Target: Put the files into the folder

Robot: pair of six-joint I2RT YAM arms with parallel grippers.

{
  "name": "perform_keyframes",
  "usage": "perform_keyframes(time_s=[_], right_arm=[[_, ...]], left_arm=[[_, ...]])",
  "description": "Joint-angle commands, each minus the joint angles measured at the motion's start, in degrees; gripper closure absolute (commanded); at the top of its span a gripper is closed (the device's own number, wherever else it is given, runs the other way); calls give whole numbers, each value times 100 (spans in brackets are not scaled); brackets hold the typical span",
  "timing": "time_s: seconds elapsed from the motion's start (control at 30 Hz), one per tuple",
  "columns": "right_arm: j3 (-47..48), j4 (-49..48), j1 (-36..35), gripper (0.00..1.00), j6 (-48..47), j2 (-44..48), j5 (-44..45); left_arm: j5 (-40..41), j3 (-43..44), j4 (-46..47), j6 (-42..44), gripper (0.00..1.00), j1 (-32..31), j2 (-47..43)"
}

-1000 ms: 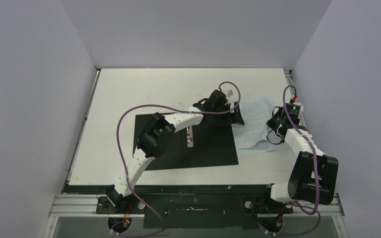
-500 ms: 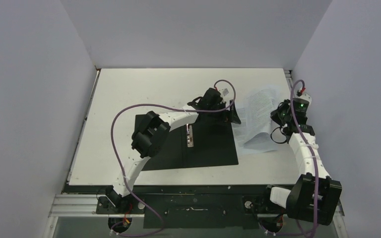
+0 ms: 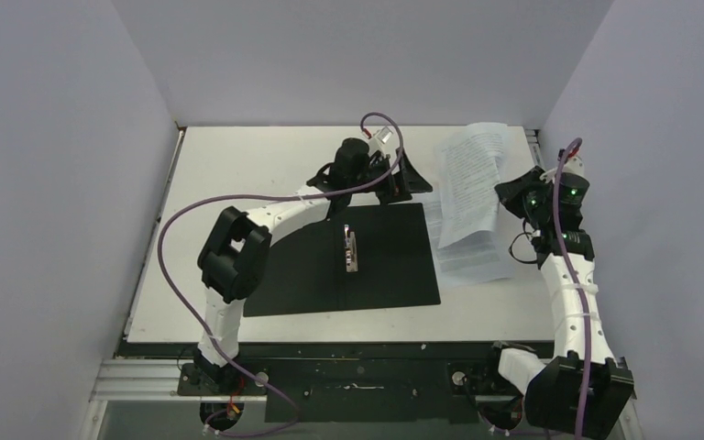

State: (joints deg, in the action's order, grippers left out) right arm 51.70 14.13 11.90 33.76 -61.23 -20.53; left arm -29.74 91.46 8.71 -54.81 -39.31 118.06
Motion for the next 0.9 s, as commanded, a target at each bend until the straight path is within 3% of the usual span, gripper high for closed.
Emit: perform_keyframes(time_s=[0.0,0.3,0.6,0.87], right_arm=[[296,-439,-56,95,415,282,-758],[60,-1562,-371,95,1450,413,-1746],[-160,-2392,-1424,95,2027,384,-1579],[-392,-2731,-1855,95,2284,443,-1415]], left_arm=[[-325,-395,809,-369,13,117,-454],[-304,-1153,954,-375,13,370,-1262],[-510,-2318,2344,-1246,13,590,-2010],[-460,-3247,2888,-1400,23,727,-2807]])
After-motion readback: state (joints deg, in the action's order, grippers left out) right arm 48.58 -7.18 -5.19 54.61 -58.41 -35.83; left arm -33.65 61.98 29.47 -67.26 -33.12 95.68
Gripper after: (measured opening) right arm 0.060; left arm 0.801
